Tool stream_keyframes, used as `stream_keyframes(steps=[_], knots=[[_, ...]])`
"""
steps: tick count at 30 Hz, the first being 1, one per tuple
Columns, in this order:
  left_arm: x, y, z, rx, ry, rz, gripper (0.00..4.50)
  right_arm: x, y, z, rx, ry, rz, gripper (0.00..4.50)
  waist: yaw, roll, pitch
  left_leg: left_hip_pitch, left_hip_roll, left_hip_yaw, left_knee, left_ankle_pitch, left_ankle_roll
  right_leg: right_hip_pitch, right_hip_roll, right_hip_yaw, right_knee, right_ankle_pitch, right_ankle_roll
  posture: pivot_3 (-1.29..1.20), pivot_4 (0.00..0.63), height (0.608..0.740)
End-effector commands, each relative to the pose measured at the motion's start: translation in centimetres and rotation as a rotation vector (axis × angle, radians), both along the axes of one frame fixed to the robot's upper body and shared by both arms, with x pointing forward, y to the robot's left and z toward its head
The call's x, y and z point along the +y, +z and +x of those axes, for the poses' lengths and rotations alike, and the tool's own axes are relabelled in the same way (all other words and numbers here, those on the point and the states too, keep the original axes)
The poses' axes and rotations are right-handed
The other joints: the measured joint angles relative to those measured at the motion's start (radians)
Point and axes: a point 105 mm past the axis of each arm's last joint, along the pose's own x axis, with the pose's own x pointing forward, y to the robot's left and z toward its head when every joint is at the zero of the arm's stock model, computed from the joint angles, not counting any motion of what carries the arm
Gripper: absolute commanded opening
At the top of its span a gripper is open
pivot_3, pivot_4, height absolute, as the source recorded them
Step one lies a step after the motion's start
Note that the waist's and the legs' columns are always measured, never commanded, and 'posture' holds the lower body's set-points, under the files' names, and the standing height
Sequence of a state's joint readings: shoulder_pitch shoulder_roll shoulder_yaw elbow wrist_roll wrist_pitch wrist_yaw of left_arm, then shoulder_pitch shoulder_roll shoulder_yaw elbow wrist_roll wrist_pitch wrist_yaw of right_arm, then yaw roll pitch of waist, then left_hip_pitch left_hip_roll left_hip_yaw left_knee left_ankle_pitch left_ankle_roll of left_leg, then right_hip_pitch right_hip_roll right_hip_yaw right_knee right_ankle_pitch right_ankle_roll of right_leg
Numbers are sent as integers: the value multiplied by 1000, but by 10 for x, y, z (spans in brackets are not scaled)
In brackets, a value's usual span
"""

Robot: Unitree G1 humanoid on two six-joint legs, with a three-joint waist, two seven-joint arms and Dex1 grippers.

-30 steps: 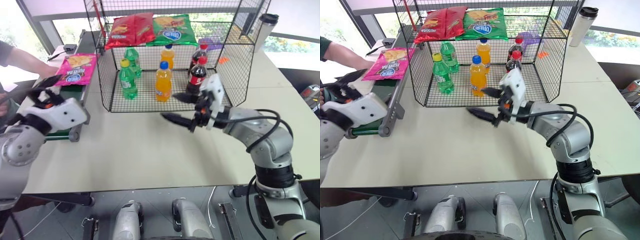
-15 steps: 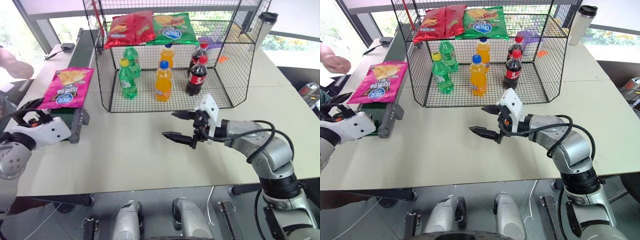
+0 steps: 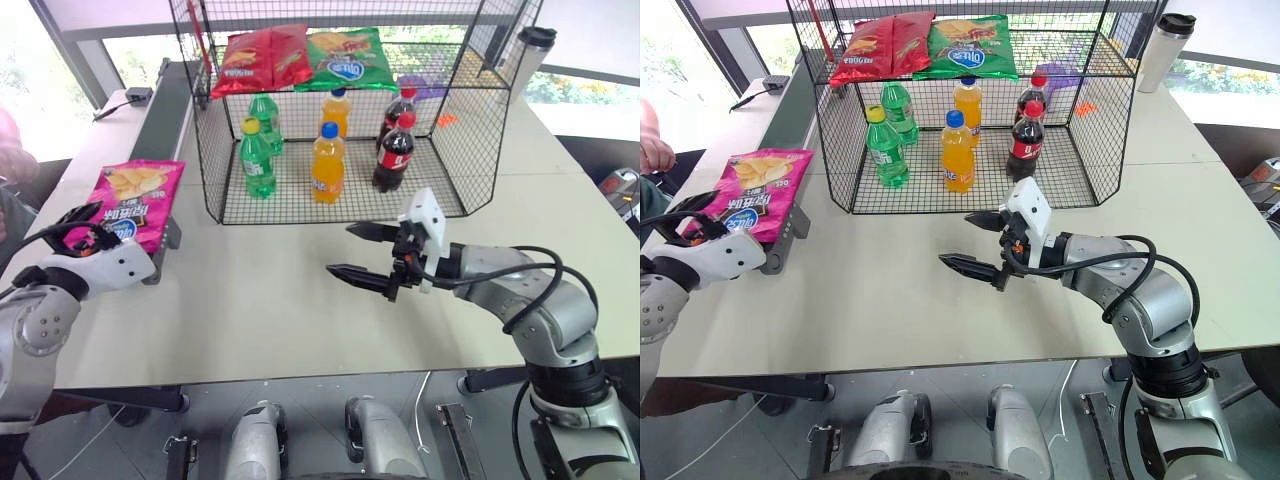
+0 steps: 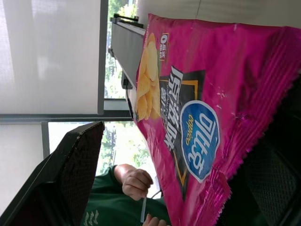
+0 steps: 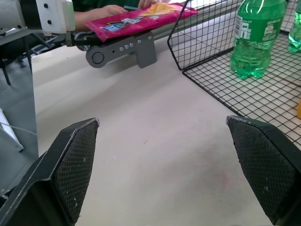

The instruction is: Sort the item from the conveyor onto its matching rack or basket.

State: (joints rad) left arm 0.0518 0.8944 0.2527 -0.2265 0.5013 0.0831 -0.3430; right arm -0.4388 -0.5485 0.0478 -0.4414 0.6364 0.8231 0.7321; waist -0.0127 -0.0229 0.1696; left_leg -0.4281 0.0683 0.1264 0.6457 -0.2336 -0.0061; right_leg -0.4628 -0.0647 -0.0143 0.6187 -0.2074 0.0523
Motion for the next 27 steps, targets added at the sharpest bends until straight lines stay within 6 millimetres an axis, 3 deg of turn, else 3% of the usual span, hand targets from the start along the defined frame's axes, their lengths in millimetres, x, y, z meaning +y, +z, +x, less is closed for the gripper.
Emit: stream_keyframes(steps=[1,7,8,11,17,22,27], knots=[[2,-5,6,-3,20,-6,4471,-1,14,-3,-68,-6,25,4500,0,0,0,1,0,0,0,0,0,1,0,0,0,0,0,0,150,740],[0,-10,12,-12,28,-16,4471,-3,13,0,-74,-36,25,4500,1,0,0,2,0,0,1,0,1,1,0,0,2,0,0,0,150,740],[1,-11,14,-15,36,-25,4227,-3,13,1,-76,-40,25,4500,1,0,0,2,0,0,1,0,1,1,0,0,3,0,0,0,150,740],[1,-14,17,-3,37,-35,3212,-3,14,3,-82,-48,26,4500,1,0,0,2,0,0,2,0,1,1,0,0,4,0,0,0,150,740],[-2,-3,19,-30,30,-42,182,-5,15,7,-92,-73,32,4500,-1,0,0,2,0,0,2,1,1,0,1,0,5,0,0,0,150,740],[-1,25,15,-57,44,-91,44,-5,14,8,-89,-82,39,4500,-2,0,0,2,0,0,2,1,1,0,1,0,5,0,0,0,150,740],[5,66,-5,-35,15,-312,44,-6,11,11,-78,-86,52,4500,-3,0,0,2,0,0,2,1,1,0,1,0,5,0,0,0,150,740]])
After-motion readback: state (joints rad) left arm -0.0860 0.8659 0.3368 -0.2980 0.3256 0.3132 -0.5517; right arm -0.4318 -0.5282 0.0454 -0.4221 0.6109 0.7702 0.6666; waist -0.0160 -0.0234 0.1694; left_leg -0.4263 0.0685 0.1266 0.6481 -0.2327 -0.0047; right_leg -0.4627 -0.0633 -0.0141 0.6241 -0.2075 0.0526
